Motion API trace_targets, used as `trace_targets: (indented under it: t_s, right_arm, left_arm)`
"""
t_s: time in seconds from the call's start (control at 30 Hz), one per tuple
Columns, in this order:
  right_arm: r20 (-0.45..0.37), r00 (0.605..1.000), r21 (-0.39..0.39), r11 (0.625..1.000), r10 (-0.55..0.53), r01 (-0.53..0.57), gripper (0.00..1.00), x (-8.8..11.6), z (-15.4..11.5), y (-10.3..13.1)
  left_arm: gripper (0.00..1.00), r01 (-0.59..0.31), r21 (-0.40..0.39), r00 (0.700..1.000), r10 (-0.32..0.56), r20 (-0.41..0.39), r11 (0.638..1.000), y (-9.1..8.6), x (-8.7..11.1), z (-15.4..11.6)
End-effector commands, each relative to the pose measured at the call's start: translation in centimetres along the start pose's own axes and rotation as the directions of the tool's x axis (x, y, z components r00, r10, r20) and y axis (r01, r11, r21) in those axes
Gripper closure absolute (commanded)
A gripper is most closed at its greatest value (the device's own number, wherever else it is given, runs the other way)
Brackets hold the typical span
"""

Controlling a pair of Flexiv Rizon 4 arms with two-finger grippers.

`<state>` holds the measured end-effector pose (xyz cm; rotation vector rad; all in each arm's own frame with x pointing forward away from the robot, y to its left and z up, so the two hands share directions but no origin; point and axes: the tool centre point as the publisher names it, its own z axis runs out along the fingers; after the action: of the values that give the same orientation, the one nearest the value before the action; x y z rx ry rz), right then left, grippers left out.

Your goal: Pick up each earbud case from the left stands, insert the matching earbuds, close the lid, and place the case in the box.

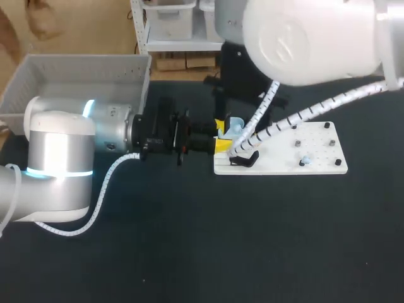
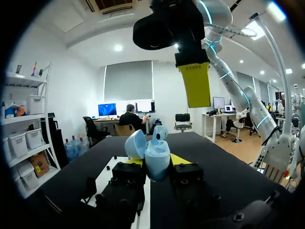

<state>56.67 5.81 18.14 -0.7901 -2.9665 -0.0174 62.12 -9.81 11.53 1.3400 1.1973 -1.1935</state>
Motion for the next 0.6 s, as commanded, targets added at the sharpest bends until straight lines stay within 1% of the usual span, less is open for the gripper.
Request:
trace_targets:
  t_s: [0.03, 0.33, 0.53, 0.6]
  right_arm:
    - [-0.008, 1.000, 0.001, 1.000, -0.007, 0.007, 0.33, -0.2, 0.6, 0.3]
    - [-0.031, 0.999, 0.017, 1.000, -0.009, 0.010, 0.32, -0.5, 1.5, 0.3]
    - [-0.039, 0.999, 0.024, 1.000, -0.002, 0.003, 0.33, -0.9, 2.2, 0.1]
    - [-0.039, 0.999, 0.026, 1.000, 0.005, -0.004, 0.35, -1.0, 2.3, 0.0]
  left_arm:
    - [1.00, -0.004, -0.007, 1.000, 0.004, 0.004, 1.000, -0.2, 0.1, 0.0]
    - [1.00, -0.004, -0.007, 1.000, 0.004, 0.004, 1.000, -0.2, 0.1, 0.0]
    - [1.00, -0.004, -0.007, 1.000, 0.004, 0.004, 1.000, -0.2, 0.1, 0.0]
    - [1.00, -0.004, -0.007, 1.000, 0.004, 0.004, 1.000, -0.2, 0.1, 0.0]
